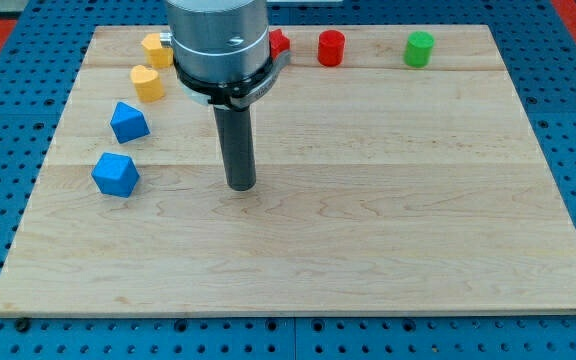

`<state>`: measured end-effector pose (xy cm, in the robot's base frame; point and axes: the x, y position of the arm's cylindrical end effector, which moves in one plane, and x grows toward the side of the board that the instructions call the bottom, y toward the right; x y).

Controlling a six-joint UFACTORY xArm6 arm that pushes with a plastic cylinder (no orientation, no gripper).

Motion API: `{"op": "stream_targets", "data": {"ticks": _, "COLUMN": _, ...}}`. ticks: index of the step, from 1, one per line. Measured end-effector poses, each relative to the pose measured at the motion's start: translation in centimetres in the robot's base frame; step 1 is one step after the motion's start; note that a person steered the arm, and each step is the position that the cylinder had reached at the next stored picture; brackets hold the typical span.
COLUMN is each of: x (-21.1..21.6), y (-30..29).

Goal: Move the red star into the top right side of the green star

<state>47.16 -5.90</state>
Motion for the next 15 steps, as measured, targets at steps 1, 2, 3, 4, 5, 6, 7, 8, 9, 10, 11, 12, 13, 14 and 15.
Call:
{"op": "stream_targets", "data": {"ticks": 1, "x": -0.1, "y": -0.6}}
{"op": "stream_targets", "data": {"ticks": 2, "x": -0.2, "y": -1.3}}
{"op": "stream_targets", "data": {"ticks": 3, "x": -0.2, "y": -1.5}}
{"op": "stream_targets", "data": {"ticks": 4, "x": -0.2, "y": -1.4}}
{"op": "stream_targets", "data": {"ticks": 5, "x": -1.0, "y": -1.5}}
{"op": "stream_targets", "data": {"ticks": 6, "x": -5.4, "y": -2.2}}
{"op": "stream_targets", "data": {"ticks": 7, "x": -8.8, "y": -1.4}}
{"op": "stream_targets", "data": {"ticks": 8, "x": -10.1, "y": -1.3}}
{"op": "stream_targets", "data": {"ticks": 9, "x": -13.2, "y": 2.5}}
{"op": "stream_targets", "data": {"ticks": 10, "x": -17.3, "y": 3.4}}
{"op": "stream_targets", "data": {"ticks": 11, "x": -19.8, "y": 6.4}}
{"op": "stream_targets", "data": {"ticks": 12, "x": -24.1, "y": 6.7}}
{"op": "stream_targets", "data": {"ticks": 13, "x": -26.0, "y": 4.8}}
{"op": "stream_targets", "data": {"ticks": 14, "x": -27.6, "y": 5.2}}
{"op": "stream_targets", "data": {"ticks": 15, "x": -27.9, "y": 1.9}}
